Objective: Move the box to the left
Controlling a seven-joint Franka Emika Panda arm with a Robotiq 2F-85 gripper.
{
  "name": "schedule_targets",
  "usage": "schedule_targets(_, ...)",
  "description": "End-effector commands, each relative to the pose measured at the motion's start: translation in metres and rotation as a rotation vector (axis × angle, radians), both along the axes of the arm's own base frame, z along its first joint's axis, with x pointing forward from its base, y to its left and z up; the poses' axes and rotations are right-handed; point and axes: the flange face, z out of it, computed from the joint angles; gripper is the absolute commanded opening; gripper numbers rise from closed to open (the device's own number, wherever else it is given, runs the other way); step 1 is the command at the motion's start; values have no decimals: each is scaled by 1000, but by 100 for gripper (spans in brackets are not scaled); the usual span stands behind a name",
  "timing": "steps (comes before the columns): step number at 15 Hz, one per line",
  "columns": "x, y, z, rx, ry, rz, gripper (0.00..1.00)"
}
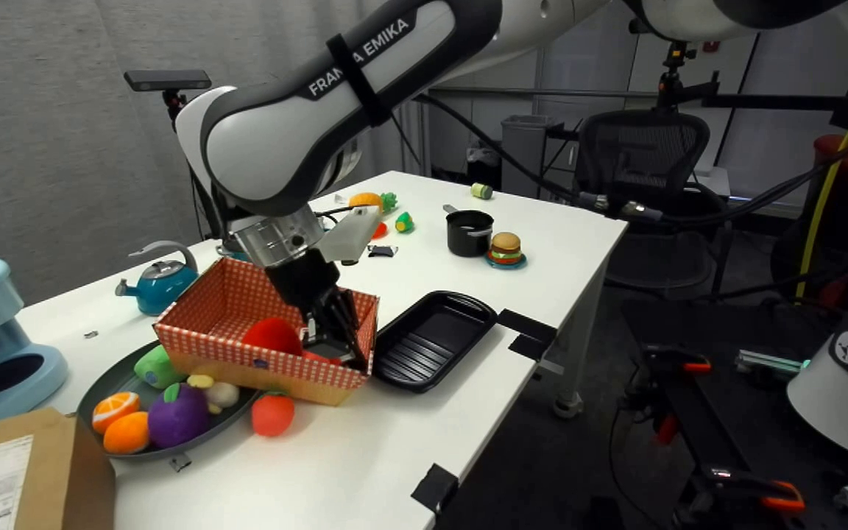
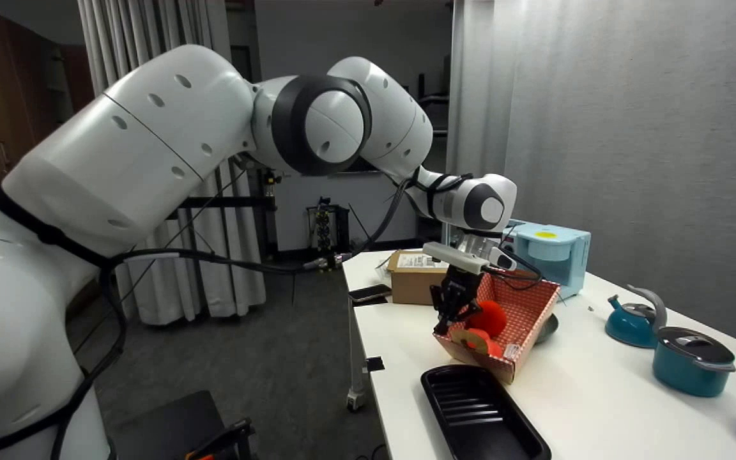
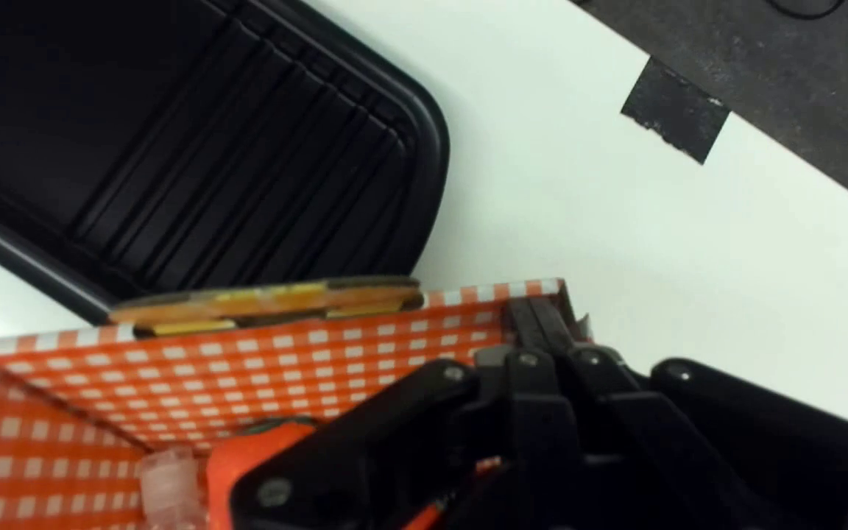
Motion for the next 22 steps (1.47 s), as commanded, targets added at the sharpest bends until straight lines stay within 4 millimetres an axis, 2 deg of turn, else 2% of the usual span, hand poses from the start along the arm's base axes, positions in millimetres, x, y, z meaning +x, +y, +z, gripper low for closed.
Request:
schedule_targets(1, -28, -5, 14, 28, 23, -54, 0)
schedule_targets(8, -54, -24, 24, 11, 33, -91, 0)
schedule_targets(14, -61, -40, 40, -38, -2, -97, 0)
schedule_targets(19, -64, -28, 68, -68, -24, -68, 0)
schedule_targets(20, -66, -23, 75, -70, -26, -54, 26)
schedule_targets(22, -69, -9, 91, -80, -41, -37, 34)
